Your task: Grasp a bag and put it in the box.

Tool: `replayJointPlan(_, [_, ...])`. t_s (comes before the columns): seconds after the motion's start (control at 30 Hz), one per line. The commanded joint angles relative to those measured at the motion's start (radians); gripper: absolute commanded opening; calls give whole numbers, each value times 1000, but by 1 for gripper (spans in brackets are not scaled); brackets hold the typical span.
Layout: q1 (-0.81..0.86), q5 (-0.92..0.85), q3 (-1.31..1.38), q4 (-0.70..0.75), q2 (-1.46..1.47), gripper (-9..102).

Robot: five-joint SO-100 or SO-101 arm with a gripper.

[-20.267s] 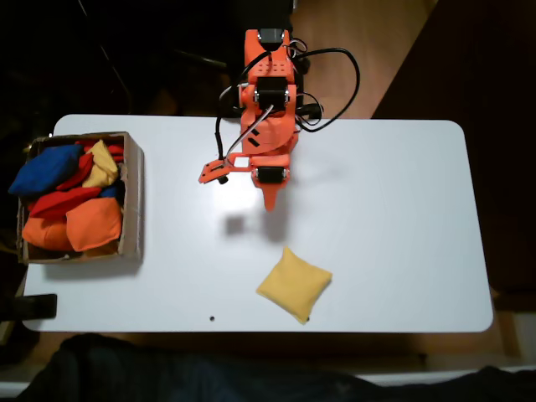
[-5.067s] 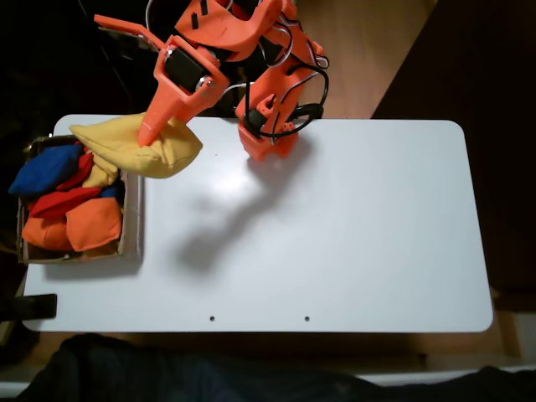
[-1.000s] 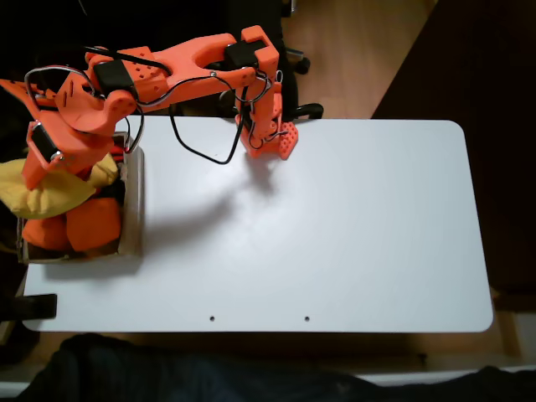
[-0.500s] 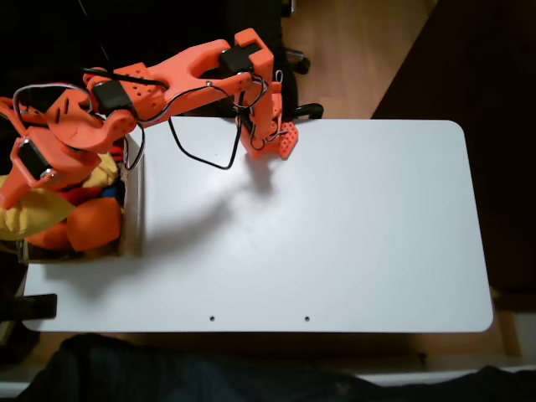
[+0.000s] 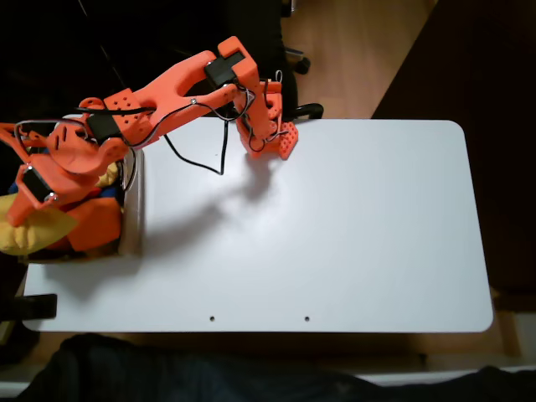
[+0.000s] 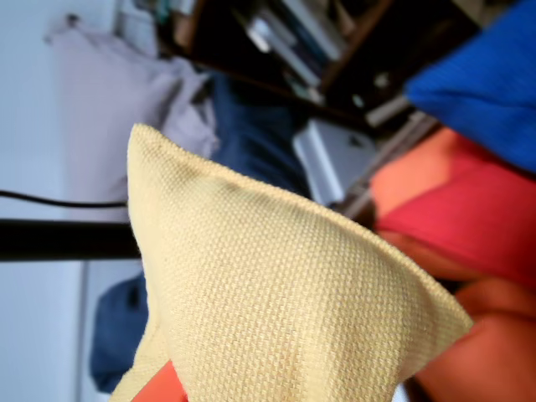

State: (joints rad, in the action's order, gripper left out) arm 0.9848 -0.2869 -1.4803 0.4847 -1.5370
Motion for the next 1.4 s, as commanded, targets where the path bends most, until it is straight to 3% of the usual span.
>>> replayJointPlan(0.0, [2,-9,120,-40,-5,13])
replayJointPlan(0.63, [20,-44,184,3,114,13])
replayJointPlan(0.87, [35,-91,89,44,57,15])
replayJointPlan(1.37, [87,-169,-175,-23,-80,27])
